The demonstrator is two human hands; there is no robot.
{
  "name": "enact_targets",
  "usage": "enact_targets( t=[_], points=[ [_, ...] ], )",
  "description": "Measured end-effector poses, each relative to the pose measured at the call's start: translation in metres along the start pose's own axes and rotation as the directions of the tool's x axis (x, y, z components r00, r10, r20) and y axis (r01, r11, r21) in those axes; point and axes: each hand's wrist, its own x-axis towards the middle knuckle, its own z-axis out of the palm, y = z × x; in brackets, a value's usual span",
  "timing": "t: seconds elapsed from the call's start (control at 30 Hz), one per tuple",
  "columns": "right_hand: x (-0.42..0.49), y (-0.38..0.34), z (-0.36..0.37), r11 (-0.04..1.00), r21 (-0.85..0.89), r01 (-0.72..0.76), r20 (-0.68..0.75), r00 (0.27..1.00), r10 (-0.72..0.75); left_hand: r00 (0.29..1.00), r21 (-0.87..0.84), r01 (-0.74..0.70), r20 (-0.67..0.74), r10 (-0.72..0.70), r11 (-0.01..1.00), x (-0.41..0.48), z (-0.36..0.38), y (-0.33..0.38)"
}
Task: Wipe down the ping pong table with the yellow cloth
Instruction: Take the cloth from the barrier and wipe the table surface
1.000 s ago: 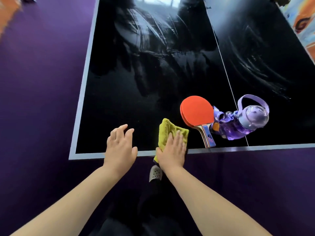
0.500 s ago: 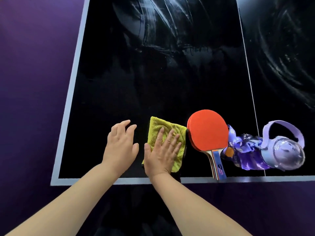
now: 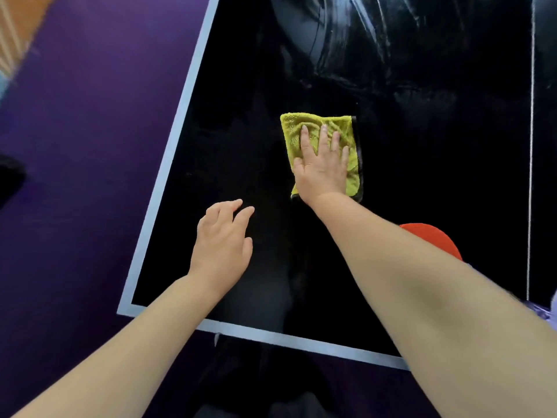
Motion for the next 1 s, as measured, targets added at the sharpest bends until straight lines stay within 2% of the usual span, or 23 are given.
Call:
enact_targets(
  t=[0.2,0.4,0.6,0.77,0.9,1.0],
  points=[
    [-0.049,-0.002,0.010,0.969,-0.065,0.240,0.053,0.970,-0.237,1.000,0.013,0.002,0.012,-0.002,1.000,-0.033,-0.004,-0.014],
    [-0.144,-0.013,0.039,0.940,-0.121,0.319,0.102,0.946,-0.308,0.998,0.046,-0.065,-0.011,0.066,0.997,-0.070,-0.009,-0.025],
    [-0.237,-0.032,0.070,0.956,-0.098,0.275,0.168,0.952,-0.257,0.996,0.059,-0.089,0.027,0.088,0.994,-0.115,-0.013,-0.043],
    [-0.290,-0.056,0.093,0.978,-0.022,0.206,0.156,0.967,-0.201,0.994,0.042,-0.089,0.065,0.086,0.995,-0.141,-0.019,-0.059],
    [-0.288,-0.071,0.077,0.983,-0.102,0.154,0.214,0.968,-0.130,0.993,0.048,-0.091,0.082,0.086,0.995,-0.144,-0.025,-0.066],
    [-0.259,-0.087,0.070,0.997,-0.048,0.056,0.179,0.983,-0.047,0.991,0.075,-0.092,0.107,0.084,0.993,-0.137,-0.027,-0.069]
  ],
)
